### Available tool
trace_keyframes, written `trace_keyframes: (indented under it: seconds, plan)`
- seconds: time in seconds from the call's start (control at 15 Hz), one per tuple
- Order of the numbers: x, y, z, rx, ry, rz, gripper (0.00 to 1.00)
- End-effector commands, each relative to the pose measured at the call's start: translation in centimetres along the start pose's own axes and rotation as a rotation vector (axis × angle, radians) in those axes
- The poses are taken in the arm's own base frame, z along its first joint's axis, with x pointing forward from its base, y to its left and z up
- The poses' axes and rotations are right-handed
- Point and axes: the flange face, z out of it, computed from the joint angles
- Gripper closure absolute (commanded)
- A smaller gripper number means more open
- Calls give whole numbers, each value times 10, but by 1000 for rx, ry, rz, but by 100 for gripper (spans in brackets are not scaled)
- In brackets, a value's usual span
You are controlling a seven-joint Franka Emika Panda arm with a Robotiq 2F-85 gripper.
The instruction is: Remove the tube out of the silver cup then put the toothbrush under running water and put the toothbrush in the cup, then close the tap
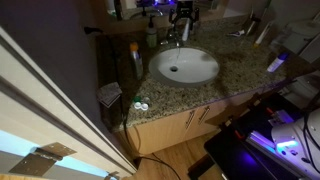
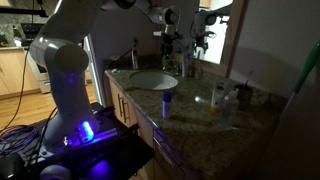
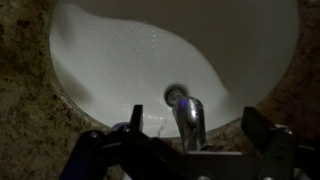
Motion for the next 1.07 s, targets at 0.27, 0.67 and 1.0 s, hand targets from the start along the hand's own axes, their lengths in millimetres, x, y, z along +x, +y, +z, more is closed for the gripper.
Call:
trace_keyframes:
  seconds: [0.27, 0.67, 1.0]
  plan:
    - [-22, 8, 3, 56, 100, 4, 0]
    - [-12, 4, 29, 151, 280, 40, 2]
    - [-12, 5, 41, 155, 338, 39, 45]
